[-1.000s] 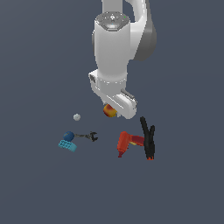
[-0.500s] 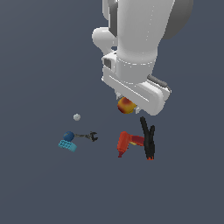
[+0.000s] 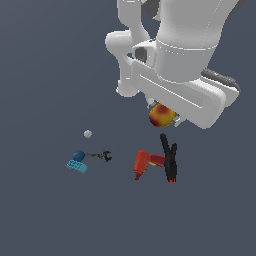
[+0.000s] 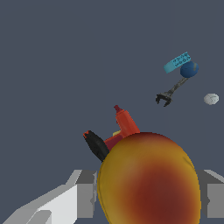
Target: Pick up a designated object from a clutter of objects.
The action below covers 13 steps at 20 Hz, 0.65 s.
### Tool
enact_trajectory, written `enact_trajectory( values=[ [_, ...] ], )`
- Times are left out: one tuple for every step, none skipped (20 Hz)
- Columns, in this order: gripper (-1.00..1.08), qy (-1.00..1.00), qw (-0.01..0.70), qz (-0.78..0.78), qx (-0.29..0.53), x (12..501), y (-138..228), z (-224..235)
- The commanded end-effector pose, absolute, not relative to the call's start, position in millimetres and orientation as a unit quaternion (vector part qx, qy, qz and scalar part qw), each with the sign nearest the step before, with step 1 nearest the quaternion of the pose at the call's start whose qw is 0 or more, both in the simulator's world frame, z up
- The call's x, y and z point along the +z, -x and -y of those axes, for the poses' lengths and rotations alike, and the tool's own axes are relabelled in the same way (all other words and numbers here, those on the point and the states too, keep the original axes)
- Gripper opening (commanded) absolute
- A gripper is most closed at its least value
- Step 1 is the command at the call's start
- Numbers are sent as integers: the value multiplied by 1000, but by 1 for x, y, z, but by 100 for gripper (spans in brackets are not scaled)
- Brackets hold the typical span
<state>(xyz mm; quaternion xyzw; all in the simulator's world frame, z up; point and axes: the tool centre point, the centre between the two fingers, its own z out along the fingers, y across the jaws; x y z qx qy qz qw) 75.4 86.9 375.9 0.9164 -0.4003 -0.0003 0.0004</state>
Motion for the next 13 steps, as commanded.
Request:
enact_trajectory(
  values=[
    [-100,-916,0,400,0,384,-80,-92],
    [-100,-916,0,400,0,386,-82,-94],
    [-100,-916,0,400,0,388,-83,-95],
    [-100,-916,0,400,0,390,-84,-96],
    [-100,-916,0,400,0,392,-85,-97],
    [-100,-916,0,400,0,393,-86,-98],
    [-100,-916,0,400,0,394,-87,-99],
    [-100,-916,0,400,0,395,-87,-100],
    [-100,-916,0,400,0,396,-88,-100],
    [-100,-916,0,400,0,396,-88,-100],
    [-100,-916,0,400,0,396,-88,-100],
    [-100,-916,0,400,0,396,-88,-100],
    [-100,-916,0,400,0,396,-88,-100]
  ],
)
